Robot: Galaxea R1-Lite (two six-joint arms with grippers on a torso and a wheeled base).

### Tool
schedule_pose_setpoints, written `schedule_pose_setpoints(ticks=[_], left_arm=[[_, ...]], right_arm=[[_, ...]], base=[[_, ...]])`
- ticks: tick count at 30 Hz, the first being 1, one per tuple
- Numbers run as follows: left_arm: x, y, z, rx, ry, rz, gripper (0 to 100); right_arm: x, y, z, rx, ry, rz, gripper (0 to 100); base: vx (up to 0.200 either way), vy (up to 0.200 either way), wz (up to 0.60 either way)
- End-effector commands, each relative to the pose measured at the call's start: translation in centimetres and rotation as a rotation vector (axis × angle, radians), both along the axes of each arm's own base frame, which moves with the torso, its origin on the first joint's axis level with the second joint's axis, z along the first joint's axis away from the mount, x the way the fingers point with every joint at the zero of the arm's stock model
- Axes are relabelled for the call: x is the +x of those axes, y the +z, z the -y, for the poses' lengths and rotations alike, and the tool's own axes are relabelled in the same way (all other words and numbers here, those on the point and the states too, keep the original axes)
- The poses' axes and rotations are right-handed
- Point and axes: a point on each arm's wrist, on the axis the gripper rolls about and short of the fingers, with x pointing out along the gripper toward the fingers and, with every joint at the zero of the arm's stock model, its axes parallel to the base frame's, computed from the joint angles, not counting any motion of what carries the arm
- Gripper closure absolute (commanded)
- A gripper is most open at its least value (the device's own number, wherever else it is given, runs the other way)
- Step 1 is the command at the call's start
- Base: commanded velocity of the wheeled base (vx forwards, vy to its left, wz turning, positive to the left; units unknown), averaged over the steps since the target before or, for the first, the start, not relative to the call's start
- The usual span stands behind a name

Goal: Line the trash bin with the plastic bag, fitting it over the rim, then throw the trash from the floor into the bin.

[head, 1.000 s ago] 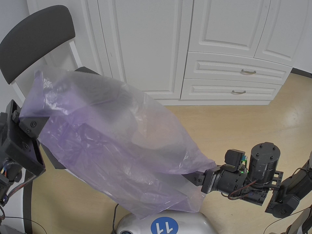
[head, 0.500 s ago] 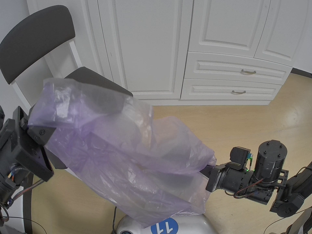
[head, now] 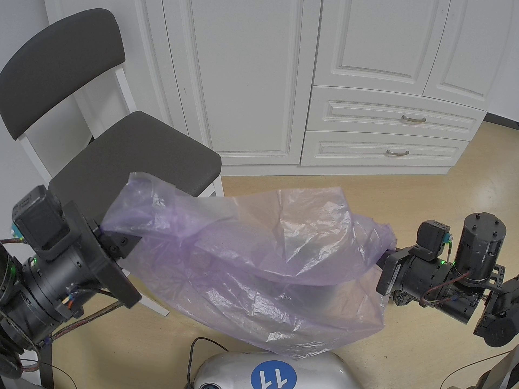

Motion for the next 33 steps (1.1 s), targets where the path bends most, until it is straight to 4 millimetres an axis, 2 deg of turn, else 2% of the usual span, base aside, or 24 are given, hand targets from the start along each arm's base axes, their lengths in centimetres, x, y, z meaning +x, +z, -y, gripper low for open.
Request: schedule_pose_setpoints(ticks=[1, 11, 16, 26, 33], left_arm=[[2.0, -2.5, 1.9, 0.085, 0.038, -0.104, 100], [4.3, -6.2, 3.9, 0.172, 0.080, -0.252, 100], [4.9, -7.2, 4.3, 0.216, 0.120, -0.286, 100], [5.6, -6.8, 4.6, 0.306, 0.328, -0.344, 100], [4.8, -6.9, 4.1, 0.312, 0.320, -0.345, 100]], right_arm=[[-0.8, 2.0, 1.5, -0.095, -0.081, -0.032, 100], [-1.0, 2.5, 1.7, -0.131, -0.134, -0.043, 100], [-1.3, 2.5, 2.0, -0.199, -0.163, -0.016, 100], [-1.9, 2.7, 2.3, -0.245, -0.177, 0.015, 100], [-2.0, 2.5, 2.4, -0.258, -0.175, 0.003, 100]], base=[[0.000, 0.000, 0.00], [0.000, 0.000, 0.00], [0.000, 0.000, 0.00], [0.000, 0.000, 0.00], [0.000, 0.000, 0.00]])
